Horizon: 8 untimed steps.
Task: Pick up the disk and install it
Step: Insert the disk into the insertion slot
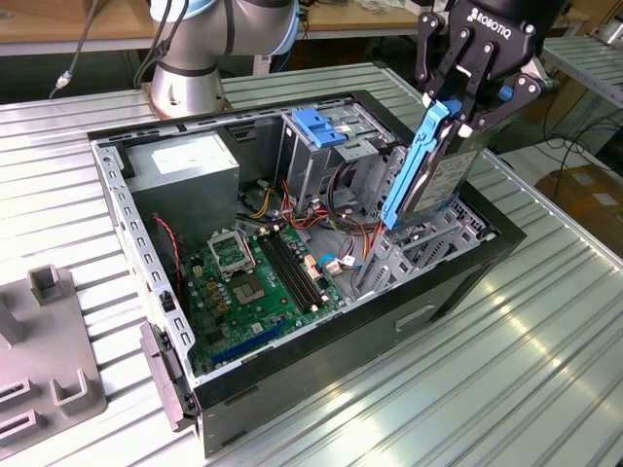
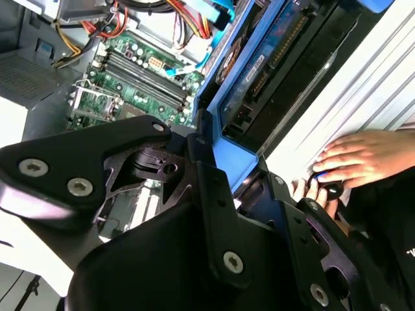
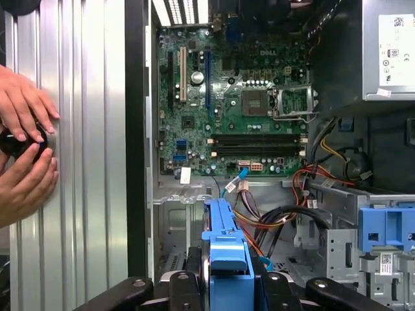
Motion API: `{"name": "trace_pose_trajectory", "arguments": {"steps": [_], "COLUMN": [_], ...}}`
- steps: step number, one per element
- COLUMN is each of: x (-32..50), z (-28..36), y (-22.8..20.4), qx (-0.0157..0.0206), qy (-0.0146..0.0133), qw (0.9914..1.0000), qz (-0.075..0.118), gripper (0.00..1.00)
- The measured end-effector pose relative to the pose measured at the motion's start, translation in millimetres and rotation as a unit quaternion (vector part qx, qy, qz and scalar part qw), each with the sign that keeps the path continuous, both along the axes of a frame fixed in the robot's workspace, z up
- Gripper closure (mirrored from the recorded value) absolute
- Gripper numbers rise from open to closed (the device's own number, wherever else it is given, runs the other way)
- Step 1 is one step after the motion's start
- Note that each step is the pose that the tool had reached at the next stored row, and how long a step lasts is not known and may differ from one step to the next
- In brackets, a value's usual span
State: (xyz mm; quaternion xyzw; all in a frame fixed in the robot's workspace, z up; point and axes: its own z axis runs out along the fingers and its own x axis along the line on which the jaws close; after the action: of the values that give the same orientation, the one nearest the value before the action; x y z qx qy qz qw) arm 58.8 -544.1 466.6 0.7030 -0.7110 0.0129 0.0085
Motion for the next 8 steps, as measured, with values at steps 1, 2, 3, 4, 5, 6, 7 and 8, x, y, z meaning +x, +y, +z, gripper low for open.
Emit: {"name": "trace_pose_trajectory", "arguments": {"steps": [1, 2, 3, 4, 5, 6, 7, 8], "x": [0.2, 0.5, 0.5, 0.5, 0.6, 1.1, 1.6, 2.1], "z": [-1.5, -3.3, -4.6, -5.6, -6.7, -7.6, -8.4, -9.4], "y": [-0.9, -2.5, -4.1, -5.0, -5.7, -5.7, -5.7, -5.7], "qx": [-0.0017, -0.0024, -0.0026, -0.0032, -0.0050, -0.0052, -0.0054, -0.0054], "qy": [-0.0002, -0.0003, -0.0003, -0.0003, -0.0005, -0.0008, -0.0012, -0.0018], "qw": [1.00000, 1.00000, 1.00000, 0.99999, 0.99999, 0.99999, 0.99998, 0.99998], "qz": [0.000, 0.000, 0.000, 0.000, -0.001, -0.001, -0.001, -0.004], "gripper": [0.63, 0.63, 0.63, 0.63, 0.63, 0.63, 0.63, 0.63]}}
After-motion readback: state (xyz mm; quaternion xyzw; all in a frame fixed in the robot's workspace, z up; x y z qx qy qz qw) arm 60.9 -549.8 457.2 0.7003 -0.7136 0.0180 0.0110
